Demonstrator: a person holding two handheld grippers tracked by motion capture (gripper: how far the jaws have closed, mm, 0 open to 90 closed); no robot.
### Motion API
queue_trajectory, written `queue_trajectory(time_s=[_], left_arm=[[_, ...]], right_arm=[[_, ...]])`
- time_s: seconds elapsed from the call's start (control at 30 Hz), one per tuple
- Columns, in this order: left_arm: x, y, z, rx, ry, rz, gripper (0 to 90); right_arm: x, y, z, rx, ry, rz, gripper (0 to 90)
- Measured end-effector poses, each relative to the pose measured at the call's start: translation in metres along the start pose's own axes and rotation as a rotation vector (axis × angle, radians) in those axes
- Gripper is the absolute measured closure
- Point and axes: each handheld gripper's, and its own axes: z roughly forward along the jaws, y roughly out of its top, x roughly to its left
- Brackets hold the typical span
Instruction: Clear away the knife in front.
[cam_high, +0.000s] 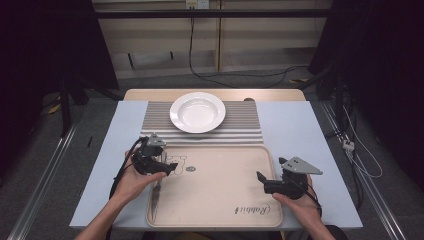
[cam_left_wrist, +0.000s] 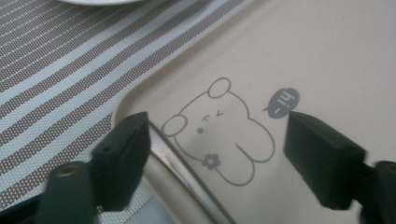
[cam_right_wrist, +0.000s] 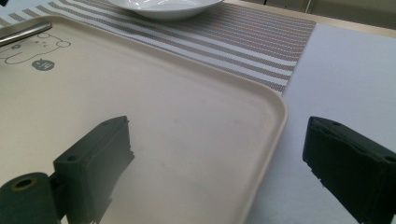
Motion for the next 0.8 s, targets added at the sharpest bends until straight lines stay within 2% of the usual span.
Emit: queue_trajectory(time_s=[0.07, 0.1, 0.13, 0.17, 0.2, 0.23, 0.3, 0.37, 0.57, 0.63, 0.7, 0.77, 0.8], left_arm=[[-0.003, -0.003, -0.006, -0.015, 0.008, 0.002, 7.0], [-0.005, -0.005, -0.011, -0.042, 0.039, -0.012, 5.2], [-0.008, -0.008, -0.016, -0.092, 0.069, -0.023, 6.8], [-0.010, -0.011, -0.020, -0.125, 0.073, -0.031, 7.3], [-0.011, -0.013, -0.023, -0.139, 0.071, -0.025, 6.9], [-0.013, -0.016, -0.025, -0.158, 0.051, -0.019, 6.5], [-0.016, -0.020, -0.028, -0.154, 0.021, -0.013, 6.7], [-0.018, -0.025, -0.028, -0.138, 0.028, -0.020, 7.2], [-0.014, -0.043, -0.032, -0.145, 0.103, -0.085, 7.7], [-0.012, -0.050, -0.037, -0.189, 0.126, -0.114, 8.7], [-0.011, -0.054, -0.038, -0.190, 0.110, -0.125, 8.7], [-0.011, -0.060, -0.036, -0.193, 0.119, -0.123, 8.9], [-0.010, -0.062, -0.034, -0.191, 0.104, -0.118, 8.8]], right_arm=[[0.000, 0.000, 0.000, -0.001, -0.002, 0.001, 7.9], [0.000, 0.000, 0.000, 0.000, -0.003, 0.002, 7.9], [0.000, 0.000, 0.000, -0.001, -0.003, 0.001, 7.9], [0.000, 0.000, 0.000, -0.001, -0.004, 0.002, 7.9], [0.000, 0.000, -0.001, -0.001, -0.005, 0.005, 7.9], [0.000, -0.001, -0.001, 0.000, -0.006, 0.007, 7.9], [-0.001, -0.001, -0.001, 0.000, -0.007, 0.009, 7.9], [-0.001, -0.001, -0.001, 0.000, -0.008, 0.008, 7.9], [-0.001, -0.002, -0.002, 0.002, -0.011, 0.011, 7.9], [-0.001, -0.002, -0.003, 0.003, -0.012, 0.013, 7.9], [-0.002, -0.002, -0.003, 0.002, -0.014, 0.012, 7.9], [-0.002, -0.003, -0.004, 0.003, -0.015, 0.016, 7.9], [-0.002, -0.003, -0.004, 0.002, -0.017, 0.016, 7.9]])
